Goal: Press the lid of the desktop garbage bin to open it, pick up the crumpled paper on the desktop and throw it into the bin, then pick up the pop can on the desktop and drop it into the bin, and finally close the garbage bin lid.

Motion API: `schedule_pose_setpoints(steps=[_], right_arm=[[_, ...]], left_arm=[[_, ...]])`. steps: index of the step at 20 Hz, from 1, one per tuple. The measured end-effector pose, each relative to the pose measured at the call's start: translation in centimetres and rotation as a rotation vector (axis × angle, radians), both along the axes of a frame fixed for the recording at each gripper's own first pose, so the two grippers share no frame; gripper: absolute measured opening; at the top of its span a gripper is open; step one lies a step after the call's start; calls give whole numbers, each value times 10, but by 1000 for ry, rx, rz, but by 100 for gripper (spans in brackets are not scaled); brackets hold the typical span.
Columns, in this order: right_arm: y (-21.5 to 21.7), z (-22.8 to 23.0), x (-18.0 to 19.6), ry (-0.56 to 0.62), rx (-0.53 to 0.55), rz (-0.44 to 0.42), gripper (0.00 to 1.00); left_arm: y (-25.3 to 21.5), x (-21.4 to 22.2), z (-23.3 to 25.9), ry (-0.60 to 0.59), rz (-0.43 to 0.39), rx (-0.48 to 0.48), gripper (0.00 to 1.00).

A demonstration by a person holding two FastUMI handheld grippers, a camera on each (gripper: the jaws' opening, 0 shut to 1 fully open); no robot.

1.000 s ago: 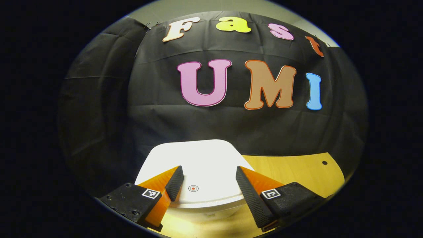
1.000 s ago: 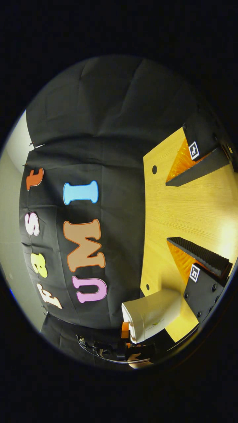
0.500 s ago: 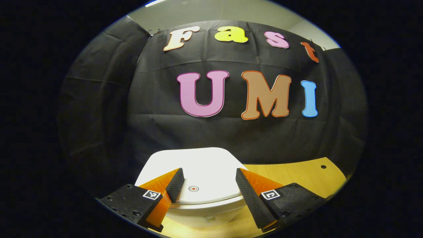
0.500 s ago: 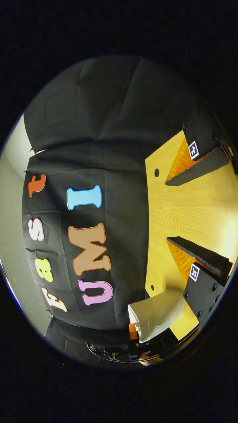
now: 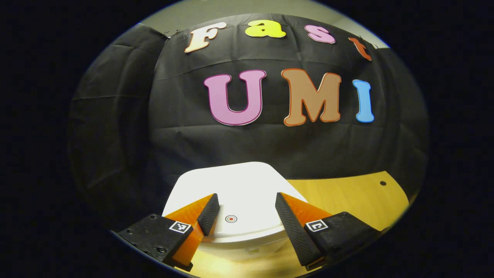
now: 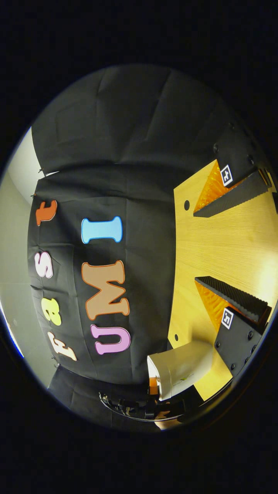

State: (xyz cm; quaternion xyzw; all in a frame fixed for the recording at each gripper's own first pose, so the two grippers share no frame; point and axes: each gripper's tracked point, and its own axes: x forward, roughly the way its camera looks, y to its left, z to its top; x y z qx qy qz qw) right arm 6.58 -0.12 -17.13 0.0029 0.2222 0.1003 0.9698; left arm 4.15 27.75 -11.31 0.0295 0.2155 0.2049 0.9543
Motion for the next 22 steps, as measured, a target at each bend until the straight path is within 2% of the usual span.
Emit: schedule_pose_setpoints(steps=[2,4,7,13,17,22], right_arm=[[7,-5,-8,11,6,15,98],[13,-5,-14,2,-15,40,98],[19,4,-12,-13,-10,59,98],[15,22,-8,-61,2,43,98],[10,24,-14,-62,10,29,98],[5,50,-14,-130,32,17,98]], left_arm=[[-2,-1,-4,-7,-16,-2,94],[-2,-3,1,-84,-35,-15,95],[-3,0,-2,-55,-36,-26,94],[-1,0,9,-73,-30,5,94],[-3,1,38,-140,-35,61,92],[-55,-3,85,-282,-115,19,93]])
